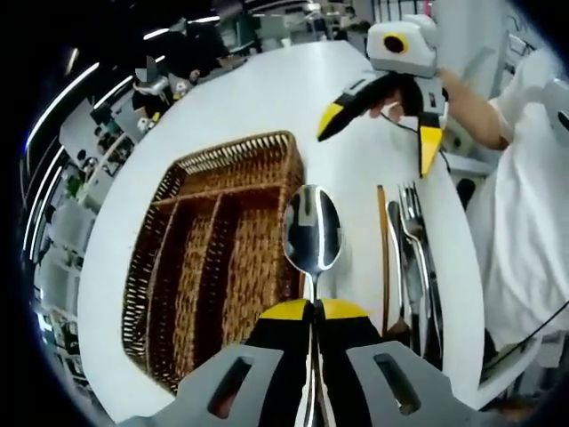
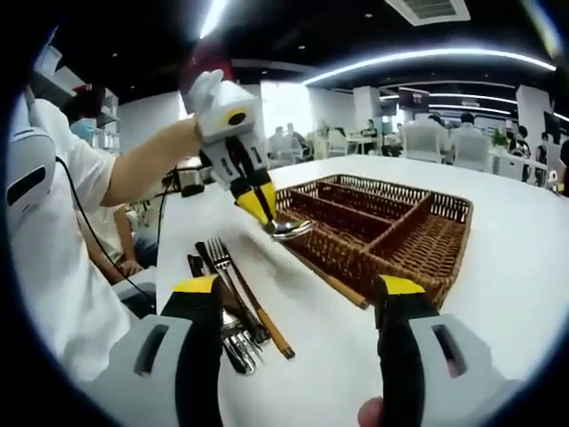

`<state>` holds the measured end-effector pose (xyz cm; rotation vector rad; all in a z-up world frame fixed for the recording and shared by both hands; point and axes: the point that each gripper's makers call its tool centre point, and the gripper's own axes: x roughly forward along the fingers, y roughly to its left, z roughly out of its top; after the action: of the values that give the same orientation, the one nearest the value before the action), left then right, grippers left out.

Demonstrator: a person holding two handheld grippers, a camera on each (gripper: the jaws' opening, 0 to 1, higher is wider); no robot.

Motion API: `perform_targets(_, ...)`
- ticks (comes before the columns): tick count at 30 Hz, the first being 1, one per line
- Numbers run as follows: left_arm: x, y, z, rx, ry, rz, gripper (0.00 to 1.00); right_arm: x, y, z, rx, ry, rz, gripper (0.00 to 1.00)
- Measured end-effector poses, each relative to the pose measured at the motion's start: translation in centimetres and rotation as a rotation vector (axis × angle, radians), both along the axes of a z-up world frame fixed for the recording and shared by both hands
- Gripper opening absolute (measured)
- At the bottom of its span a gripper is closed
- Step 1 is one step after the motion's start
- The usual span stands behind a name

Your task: Arrange the knives, forks, and spoons in their matching storage slots by inserting each utensil handle-first until every utensil is classified and aligned in the correct compartment

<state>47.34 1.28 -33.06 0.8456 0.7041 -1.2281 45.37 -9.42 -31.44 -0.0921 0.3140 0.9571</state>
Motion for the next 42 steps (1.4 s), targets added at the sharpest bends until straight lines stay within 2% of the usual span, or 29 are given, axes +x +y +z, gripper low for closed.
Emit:
perform_targets(9,3.0,2.2,0.6,0.008,0.004,0.033,0.02,0.3,0.1,0.5,0.004,-0.016,0.001,0.74)
perform_targets(12,3.3,2.1,0.6,0.001,0.007,0.042,0.02,0.4,0.1,0.7,0.006,-0.019,0.001,0.75)
perform_targets(18,6.3,3.3,1.0,0.013,0.0,0.059,0.02,0.8,-0.1,0.9,-0.011,-0.025,-0.004,0.76)
perform_targets(21,7.0,3.5,1.1,0.016,-0.002,0.064,0.02,0.9,-0.1,1.0,-0.012,-0.025,-0.004,0.76)
perform_targets(32,11.5,3.7,2.0,0.02,-0.019,0.081,0.02,1.5,-0.5,1.0,-0.011,-0.019,-0.006,0.77)
perform_targets(42,14.9,2.9,2.5,0.018,-0.038,0.074,0.02,2.0,-0.6,0.8,-0.006,-0.01,-0.007,0.77)
